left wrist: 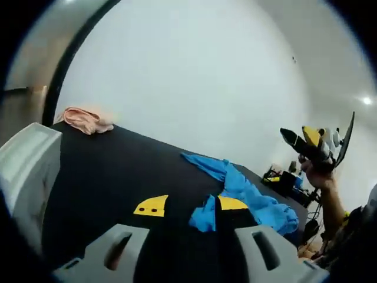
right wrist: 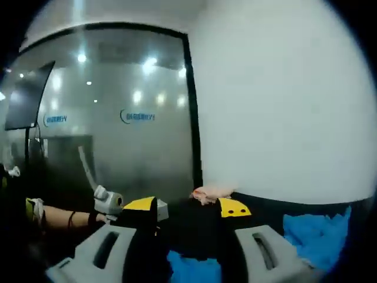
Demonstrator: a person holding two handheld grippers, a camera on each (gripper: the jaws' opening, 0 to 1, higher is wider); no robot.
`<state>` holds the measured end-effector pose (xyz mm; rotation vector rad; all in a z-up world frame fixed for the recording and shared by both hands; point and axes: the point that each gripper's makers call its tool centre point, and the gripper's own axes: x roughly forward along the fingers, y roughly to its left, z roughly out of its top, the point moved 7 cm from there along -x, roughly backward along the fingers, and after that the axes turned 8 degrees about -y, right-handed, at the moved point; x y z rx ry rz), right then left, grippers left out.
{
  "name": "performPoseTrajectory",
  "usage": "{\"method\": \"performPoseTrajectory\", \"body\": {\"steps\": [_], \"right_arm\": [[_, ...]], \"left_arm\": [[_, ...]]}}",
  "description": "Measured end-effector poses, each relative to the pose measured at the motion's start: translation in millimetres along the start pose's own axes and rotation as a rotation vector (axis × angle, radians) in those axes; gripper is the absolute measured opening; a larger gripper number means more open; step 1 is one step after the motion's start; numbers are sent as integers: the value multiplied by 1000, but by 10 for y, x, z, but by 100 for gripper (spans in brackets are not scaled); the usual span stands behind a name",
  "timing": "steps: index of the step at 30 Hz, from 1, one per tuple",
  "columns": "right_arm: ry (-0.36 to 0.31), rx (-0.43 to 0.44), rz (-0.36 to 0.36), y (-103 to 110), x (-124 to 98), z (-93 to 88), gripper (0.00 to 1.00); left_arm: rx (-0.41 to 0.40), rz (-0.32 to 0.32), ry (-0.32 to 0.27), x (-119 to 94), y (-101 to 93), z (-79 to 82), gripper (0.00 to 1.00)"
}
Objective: Spread out the cloth and fold it
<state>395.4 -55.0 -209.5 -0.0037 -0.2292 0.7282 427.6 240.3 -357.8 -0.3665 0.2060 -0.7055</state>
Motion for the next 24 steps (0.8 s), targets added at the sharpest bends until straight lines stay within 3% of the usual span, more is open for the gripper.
{"method": "performPoseTrajectory", "body": {"steps": [1,2,4,6,7,8,9,10,11,13,14,15,16,17,18,19,21,23,24], "right_arm": [[32,-45,-36,-150,-255,-26,37],[37,-53,-45,-182,-326,-39,37],[59,13,-146,-372,-743,-144,37],[93,34,-168,-421,-1152,-352,36],[148,37,-194,-438,-1420,-529,36],[187,42,-233,-469,-1617,-646,36],[229,54,-298,-504,-1886,-802,35],[249,74,-333,-511,-2065,-891,34],[252,145,-386,-500,-2274,-992,34],[270,266,-439,-411,-2539,-1122,34],[262,281,-446,-373,-2595,-1152,34],[259,260,-437,-329,-2645,-1175,34],[262,257,-437,-272,-2683,-1202,34],[284,262,-437,-168,-2705,-1249,34],[298,265,-432,-108,-2719,-1285,34],[302,269,-420,-12,-2681,-1329,34],[339,253,-362,116,-2595,-1417,35],[347,195,-309,191,-2491,-1474,36],[336,170,-301,214,-2450,-1480,38]], "left_arm": [[-17,-31,33,42,-79,-69,30],[-43,-46,35,84,-133,-110,31],[-103,-68,50,178,-187,-193,35],[-115,-54,62,360,-225,-316,43],[-121,-43,55,421,-222,-343,46],[-139,-36,21,505,-256,-370,48],[-150,-35,18,540,-260,-378,50],[-214,-47,29,642,-310,-412,50],[-254,-59,42,701,-356,-442,49],[-252,-43,100,863,-405,-535,34],[-215,16,144,941,-399,-581,19],[-200,28,173,982,-426,-595,5],[-209,-50,208,1045,-533,-573,4],[-230,-93,208,1081,-600,-530,2],[-287,-134,145,1109,-733,-381,1],[-284,-134,127,1117,-763,-329,1],[-204,-205,69,1102,-931,-27,1],[-232,-251,-35,1017,-1072,428,0],[-250,-265,-77,965,-1054,666,0]]}}
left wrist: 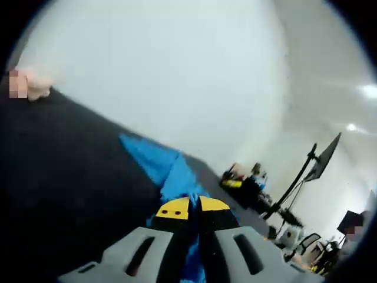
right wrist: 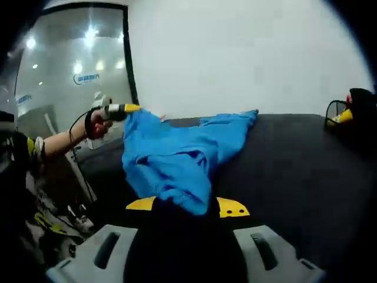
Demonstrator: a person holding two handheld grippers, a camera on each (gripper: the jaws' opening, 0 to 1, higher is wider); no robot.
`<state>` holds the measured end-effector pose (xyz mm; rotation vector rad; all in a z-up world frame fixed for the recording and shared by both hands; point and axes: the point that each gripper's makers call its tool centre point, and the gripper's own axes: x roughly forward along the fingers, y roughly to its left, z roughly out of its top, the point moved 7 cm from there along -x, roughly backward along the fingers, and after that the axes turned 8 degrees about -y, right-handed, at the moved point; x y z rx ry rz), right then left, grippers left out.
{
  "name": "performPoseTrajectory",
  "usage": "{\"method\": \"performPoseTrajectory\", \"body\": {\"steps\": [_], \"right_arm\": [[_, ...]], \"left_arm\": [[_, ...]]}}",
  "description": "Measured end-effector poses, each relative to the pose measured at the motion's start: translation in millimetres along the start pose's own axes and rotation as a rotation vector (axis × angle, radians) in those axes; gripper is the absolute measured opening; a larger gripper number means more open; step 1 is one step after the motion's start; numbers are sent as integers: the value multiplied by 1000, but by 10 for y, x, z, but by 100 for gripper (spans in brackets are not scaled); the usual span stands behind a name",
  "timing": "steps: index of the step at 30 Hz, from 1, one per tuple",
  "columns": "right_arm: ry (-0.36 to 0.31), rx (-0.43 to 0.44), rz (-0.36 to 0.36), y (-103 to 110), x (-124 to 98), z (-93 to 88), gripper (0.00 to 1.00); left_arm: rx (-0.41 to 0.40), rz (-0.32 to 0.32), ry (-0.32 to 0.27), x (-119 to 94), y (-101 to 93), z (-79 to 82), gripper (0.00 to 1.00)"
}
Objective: Spread out the cloth and fold it
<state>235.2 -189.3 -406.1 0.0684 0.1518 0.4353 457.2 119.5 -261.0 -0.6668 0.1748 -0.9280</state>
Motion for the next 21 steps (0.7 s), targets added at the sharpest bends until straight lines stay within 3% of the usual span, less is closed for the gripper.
{"method": "performPoseTrajectory", "body": {"steps": [2,3,5,7,10,13,15,17,18,20,21], "right_arm": [[-65,39,29,158,106,42,41],[-59,37,65,216,142,35,43],[-44,19,61,268,205,36,45],[-39,-7,67,324,255,33,44],[-44,0,88,444,350,43,44],[-28,-3,48,577,563,25,44],[13,-150,6,612,615,18,42],[1,-98,47,733,657,9,27],[-19,-166,55,722,665,16,22],[-37,-337,-8,648,641,54,7],[-30,-344,-54,560,607,52,3]], "left_arm": [[3,3,-64,-74,-55,265,0],[11,-13,-87,-141,-97,429,0],[77,2,-130,-270,-116,686,0],[122,36,-230,-430,-90,957,0],[76,63,-219,-558,26,1019,1],[58,105,-193,-630,222,927,1],[40,119,-189,-653,293,883,1],[21,124,-220,-682,312,926,1],[22,134,-237,-704,314,972,1],[26,129,-284,-720,299,1101,0],[33,132,-301,-737,269,1205,0]]}}
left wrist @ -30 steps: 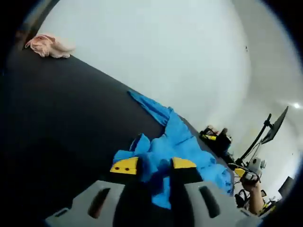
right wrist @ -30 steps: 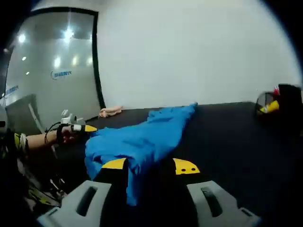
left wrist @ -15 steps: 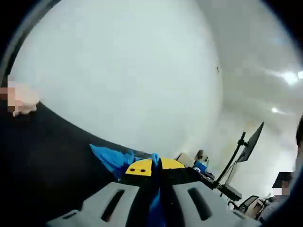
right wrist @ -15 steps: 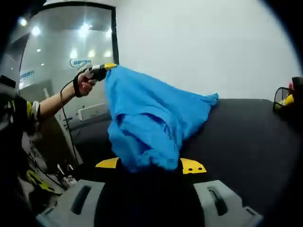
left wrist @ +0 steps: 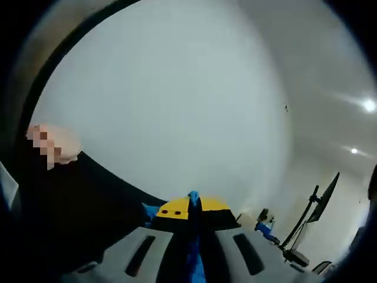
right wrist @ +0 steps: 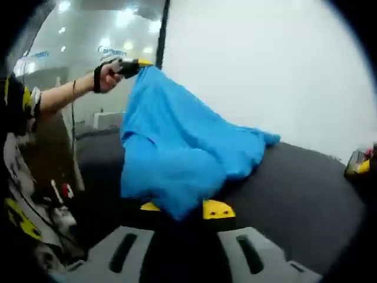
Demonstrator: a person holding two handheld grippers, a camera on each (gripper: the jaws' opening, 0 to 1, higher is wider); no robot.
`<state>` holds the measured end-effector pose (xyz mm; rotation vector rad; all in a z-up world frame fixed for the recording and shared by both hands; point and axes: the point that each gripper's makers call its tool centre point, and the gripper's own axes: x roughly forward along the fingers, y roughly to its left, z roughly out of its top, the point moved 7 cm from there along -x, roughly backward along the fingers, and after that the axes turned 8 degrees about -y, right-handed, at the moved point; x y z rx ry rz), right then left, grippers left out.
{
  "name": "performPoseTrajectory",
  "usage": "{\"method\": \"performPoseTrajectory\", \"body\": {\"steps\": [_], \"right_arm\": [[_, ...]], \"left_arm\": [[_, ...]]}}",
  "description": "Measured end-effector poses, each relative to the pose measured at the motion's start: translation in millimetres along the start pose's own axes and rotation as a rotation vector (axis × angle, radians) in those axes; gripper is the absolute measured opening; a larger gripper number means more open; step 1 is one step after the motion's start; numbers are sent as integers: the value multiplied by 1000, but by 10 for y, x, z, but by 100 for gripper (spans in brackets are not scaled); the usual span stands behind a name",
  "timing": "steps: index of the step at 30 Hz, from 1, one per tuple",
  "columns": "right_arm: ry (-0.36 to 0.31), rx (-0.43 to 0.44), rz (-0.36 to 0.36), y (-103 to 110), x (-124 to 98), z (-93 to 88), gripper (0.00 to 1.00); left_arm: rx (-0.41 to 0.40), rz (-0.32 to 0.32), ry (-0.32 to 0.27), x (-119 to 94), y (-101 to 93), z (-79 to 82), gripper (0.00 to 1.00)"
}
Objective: Spread out the cloth and fold it
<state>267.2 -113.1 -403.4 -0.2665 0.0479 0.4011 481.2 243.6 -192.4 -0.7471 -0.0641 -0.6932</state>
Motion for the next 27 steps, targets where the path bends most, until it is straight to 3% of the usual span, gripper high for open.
{"method": "performPoseTrajectory", "body": {"steps": [2,5,6,8,9,10,12,14,15,16,18,19,20,21,22,23,24,25,27], "right_arm": [[-38,72,-97,-368,-37,47,3],[-96,-56,-244,-1011,-154,356,2],[-138,-175,-275,-1271,-205,600,2],[-155,-346,-368,-1623,-340,1013,2],[-219,-410,-430,-1745,-444,1285,2],[-344,-444,-451,-1796,-581,1638,2],[-345,-509,-410,-1782,-706,1867,2],[-291,-502,-315,-1689,-741,1724,2],[-264,-463,-277,-1635,-766,1586,2],[-248,-418,-188,-1497,-792,1351,2],[-192,-347,-129,-1342,-876,893,2],[-107,-337,-64,-1238,-919,573,2],[-65,-286,-71,-1187,-942,298,2],[-21,-226,-58,-1147,-955,106,2],[42,-161,-12,-1065,-980,-148,2],[62,-131,-14,-1031,-999,-272,2],[72,-115,51,-931,-1038,-393,3],[48,-72,95,-861,-1065,-404,4],[-70,97,154,-793,-1173,-260,14]], "left_arm": [[54,-5,-35,76,-90,151,0],[116,-19,-20,179,-222,212,0],[108,-20,-20,207,-260,223,0],[125,-56,-53,241,-378,302,0],[133,-65,-73,240,-415,342,0],[124,-79,-101,212,-447,385,0],[125,-79,-102,122,-415,389,0],[87,-67,-58,-62,-279,278,0],[83,-64,-27,-172,-225,183,0],[91,-51,-4,-282,-150,73,0],[101,-12,115,-643,83,-410,0],[79,35,204,-821,228,-698,0],[84,81,279,-980,370,-985,0],[67,135,332,-1120,498,-1242,0],[35,152,363,-1198,550,-1389,0],[9,172,383,-1265,593,-1507,0],[13,188,411,-1335,645,-1603,1],[56,233,449,-1438,702,-1688,1],[115,201,349,-1480,703,-1641,3]]}}
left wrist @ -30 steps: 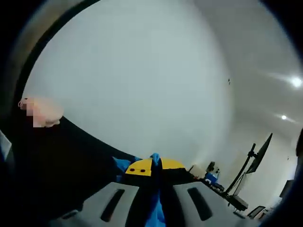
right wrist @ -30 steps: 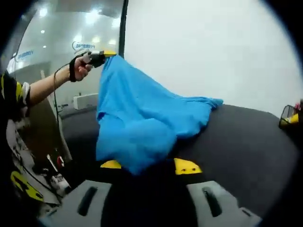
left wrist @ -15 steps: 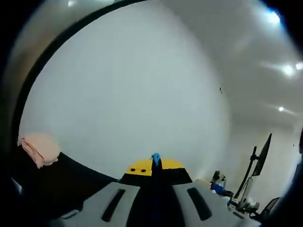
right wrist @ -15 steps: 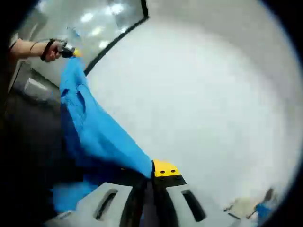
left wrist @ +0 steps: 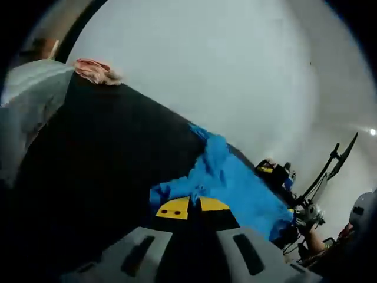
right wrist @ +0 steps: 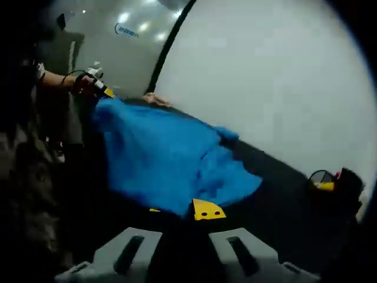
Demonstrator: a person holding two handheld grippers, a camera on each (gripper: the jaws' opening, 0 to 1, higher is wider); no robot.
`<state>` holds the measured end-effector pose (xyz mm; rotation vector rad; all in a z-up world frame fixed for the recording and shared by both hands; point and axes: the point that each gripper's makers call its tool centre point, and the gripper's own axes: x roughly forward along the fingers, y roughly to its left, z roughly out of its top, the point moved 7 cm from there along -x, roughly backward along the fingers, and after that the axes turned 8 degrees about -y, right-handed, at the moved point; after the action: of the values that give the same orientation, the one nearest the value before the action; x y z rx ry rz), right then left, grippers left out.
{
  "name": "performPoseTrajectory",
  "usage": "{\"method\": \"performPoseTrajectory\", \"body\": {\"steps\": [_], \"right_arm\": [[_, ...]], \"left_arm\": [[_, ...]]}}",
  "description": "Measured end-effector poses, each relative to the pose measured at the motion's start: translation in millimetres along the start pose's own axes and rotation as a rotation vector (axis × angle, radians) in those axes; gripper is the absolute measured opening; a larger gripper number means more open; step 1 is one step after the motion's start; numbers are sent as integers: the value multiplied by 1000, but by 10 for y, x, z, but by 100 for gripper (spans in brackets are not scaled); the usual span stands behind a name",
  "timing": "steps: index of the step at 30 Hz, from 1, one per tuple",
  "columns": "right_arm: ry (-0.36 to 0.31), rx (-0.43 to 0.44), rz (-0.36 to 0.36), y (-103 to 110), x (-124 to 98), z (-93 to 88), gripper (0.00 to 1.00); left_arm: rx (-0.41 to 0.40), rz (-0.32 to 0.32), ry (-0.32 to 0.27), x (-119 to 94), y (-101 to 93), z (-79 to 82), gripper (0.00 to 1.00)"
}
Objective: Spread out the cloth and fold it
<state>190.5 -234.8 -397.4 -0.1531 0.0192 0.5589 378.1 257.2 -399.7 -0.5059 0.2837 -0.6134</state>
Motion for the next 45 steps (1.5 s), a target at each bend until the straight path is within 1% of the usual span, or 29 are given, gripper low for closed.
{"method": "performPoseTrajectory", "body": {"steps": [1,2,5,8,9,10,11,12,13,14,16,17,19,20,22,24,25,27,29,31,32,33,34,35,37,38,40,43,45], "right_arm": [[-51,69,38,11,-43,80,21],[-119,142,66,-39,-108,192,27],[-203,153,-33,-452,-135,430,31],[-214,208,-161,-959,53,480,31],[-210,227,-188,-1080,146,435,31],[-186,234,-218,-1225,279,342,30],[-165,218,-207,-1289,390,250,30],[-85,282,-254,-1374,516,82,30],[-46,339,-230,-1387,664,-30,29],[23,338,-207,-1378,731,-113,30],[88,352,-250,-1403,830,-218,28],[114,290,-285,-1426,846,-239,28],[99,203,-317,-1431,847,-210,30],[97,224,-306,-1367,855,-202,31],[112,230,-291,-1309,868,-222,32],[113,187,-312,-1303,872,-215,31],[113,186,-310,-1273,870,-198,31],[113,205,-317,-1245,819,-176,32],[107,222,-308,-1205,792,-184,32],[133,117,-291,-1133,820,-189,32],[127,116,-302,-1130,841,-181,26],[118,132,-290,-1076,899,-177,17],[123,60,-305,-1108,934,-167,2],[153,-7,-323,-1117,946,-147,2],[142,110,-343,-1152,924,-123,1],[42,157,-354,-1199,872,-11,1],[-75,113,-395,-1355,683,320,1],[-128,78,-421,-1590,413,760,1],[-227,61,-433,-1780,166,1288,1]], "left_arm": [[-55,-25,-47,-40,-30,52,7],[-87,-37,-47,-55,-42,70,14],[-83,-31,-33,-19,1,153,26],[-65,-2,-20,152,21,182,26],[-70,0,26,233,17,128,25],[-39,-3,66,284,19,82,24],[58,11,95,376,58,23,24],[98,14,88,401,66,23,21],[138,38,25,462,71,66,20],[145,65,57,455,19,24,19],[208,74,105,431,-68,35,20],[223,79,123,361,-114,77,20],[196,27,64,232,-168,180,20],[164,19,52,209,-152,202,24],[77,56,85,177,7,164,32],[100,91,119,200,153,35,26],[172,62,43,216,151,76,23],[142,74,30,261,109,51,24],[136,63,40,224,24,23,28],[128,32,28,235,-90,-20,39],[162,12,25,268,-128,-38,41],[260,-21,48,309,-141,-77,37],[402,38,69,390,-85,-94,22],[449,128,76,429,-57,-64,2],[277,75,159,492,-155,-38,0],[215,-3,125,503,-284,83,0],[211,-40,3,410,-440,448,0],[273,-77,-74,294,-595,893,0],[308,-122,-128,194,-822,1241,0]]}}
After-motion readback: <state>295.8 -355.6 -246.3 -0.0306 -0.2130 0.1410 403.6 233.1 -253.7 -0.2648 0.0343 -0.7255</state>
